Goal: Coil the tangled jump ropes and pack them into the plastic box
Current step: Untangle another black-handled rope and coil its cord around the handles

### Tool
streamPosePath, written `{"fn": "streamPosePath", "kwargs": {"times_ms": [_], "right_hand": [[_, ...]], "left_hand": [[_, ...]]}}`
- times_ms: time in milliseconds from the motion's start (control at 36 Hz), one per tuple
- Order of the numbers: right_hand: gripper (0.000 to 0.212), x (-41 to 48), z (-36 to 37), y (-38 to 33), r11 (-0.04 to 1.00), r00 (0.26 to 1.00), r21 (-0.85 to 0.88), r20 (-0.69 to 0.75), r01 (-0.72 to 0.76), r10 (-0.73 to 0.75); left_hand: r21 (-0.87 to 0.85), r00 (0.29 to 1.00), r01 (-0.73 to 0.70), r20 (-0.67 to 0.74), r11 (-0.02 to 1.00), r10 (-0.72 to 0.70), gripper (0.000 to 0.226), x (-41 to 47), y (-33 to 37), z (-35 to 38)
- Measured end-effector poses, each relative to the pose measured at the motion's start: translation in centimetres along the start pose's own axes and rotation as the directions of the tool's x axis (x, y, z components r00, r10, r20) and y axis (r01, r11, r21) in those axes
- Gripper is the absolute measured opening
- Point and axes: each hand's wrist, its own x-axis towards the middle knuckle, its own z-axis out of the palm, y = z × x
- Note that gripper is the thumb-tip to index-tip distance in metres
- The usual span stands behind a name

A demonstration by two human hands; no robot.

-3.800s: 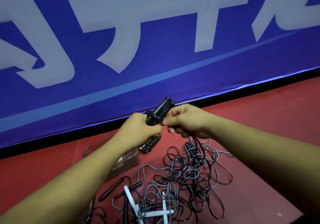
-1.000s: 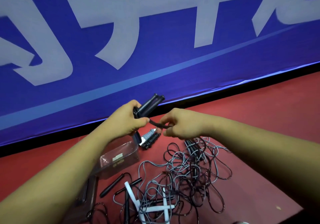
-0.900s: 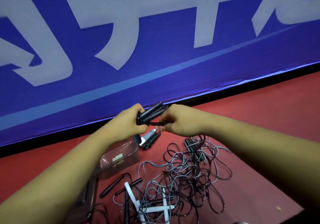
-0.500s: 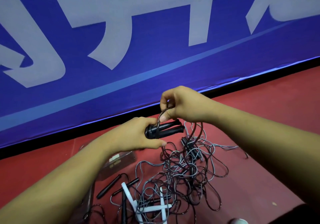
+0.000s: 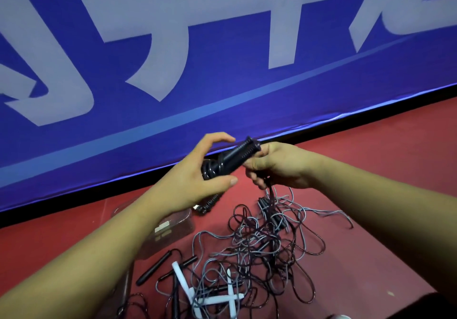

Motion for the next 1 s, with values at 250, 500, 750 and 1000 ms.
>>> {"fn": "streamPosePath", "kwargs": {"times_ms": [250,500,750,1000], "right_hand": [[0.025,0.2,1.8,0.2,0.952,0.992,-0.280,-0.012,-0.123,0.125],[0.020,0.1,4.8,-3.2,0.673,0.996,-0.735,0.020,0.076,-0.091],[0.020,0.3,4.5,-4.1,0.457,0.920,-0.874,-0.033,0.163,-0.391],[0.010,0.7,3.1,-3.3,0.605,0.907,-0.782,-0.134,0.150,-0.399]], "left_hand": [[-0.007,0.952,0.153,-0.268,0.988,-0.150,0.028,1.2,-1.5,-2.0],[0.423,0.960,0.276,-0.170,0.863,-0.223,0.027,0.8,-4.6,-3.6],[0.560,0.981,0.166,-0.009,0.812,-0.194,0.025,0.4,-3.9,-2.2],[0.486,0.986,0.047,0.117,0.873,-0.118,0.046,-0.2,-2.3,-0.1]]}}
